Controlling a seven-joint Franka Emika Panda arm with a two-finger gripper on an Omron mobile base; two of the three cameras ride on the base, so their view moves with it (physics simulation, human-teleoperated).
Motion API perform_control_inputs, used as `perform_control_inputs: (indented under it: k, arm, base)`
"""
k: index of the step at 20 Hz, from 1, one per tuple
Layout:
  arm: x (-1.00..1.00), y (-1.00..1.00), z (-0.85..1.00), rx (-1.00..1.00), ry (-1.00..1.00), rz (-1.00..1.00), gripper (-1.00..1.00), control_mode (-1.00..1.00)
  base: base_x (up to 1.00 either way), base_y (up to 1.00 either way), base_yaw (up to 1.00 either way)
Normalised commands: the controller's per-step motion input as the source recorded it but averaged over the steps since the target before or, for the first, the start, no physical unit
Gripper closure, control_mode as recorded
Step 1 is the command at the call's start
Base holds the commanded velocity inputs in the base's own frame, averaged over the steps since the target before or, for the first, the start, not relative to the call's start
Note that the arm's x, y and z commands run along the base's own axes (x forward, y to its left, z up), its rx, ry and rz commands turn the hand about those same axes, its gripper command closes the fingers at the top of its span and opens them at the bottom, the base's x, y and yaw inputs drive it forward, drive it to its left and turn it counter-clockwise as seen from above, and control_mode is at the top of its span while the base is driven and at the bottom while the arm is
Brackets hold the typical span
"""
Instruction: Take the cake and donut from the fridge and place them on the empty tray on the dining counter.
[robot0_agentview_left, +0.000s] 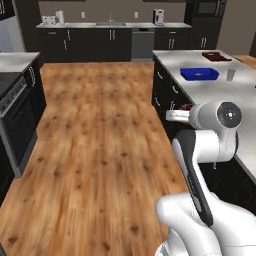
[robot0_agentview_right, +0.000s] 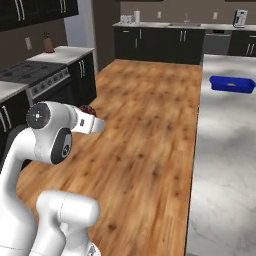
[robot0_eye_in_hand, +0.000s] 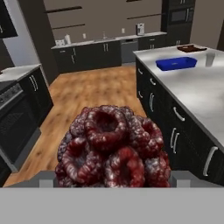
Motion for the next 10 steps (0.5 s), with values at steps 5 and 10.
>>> perform_control_inputs:
  k: [5,10]
  arm:
    - [0.00,0.00,0.00,0.00,0.00,0.00,1.00,1.00]
    - [0.00,0.00,0.00,0.00,0.00,0.00,1.00,1.00]
  base:
    - [0.62,0.29,-0.06]
    - [0.63,0.34,-0.06]
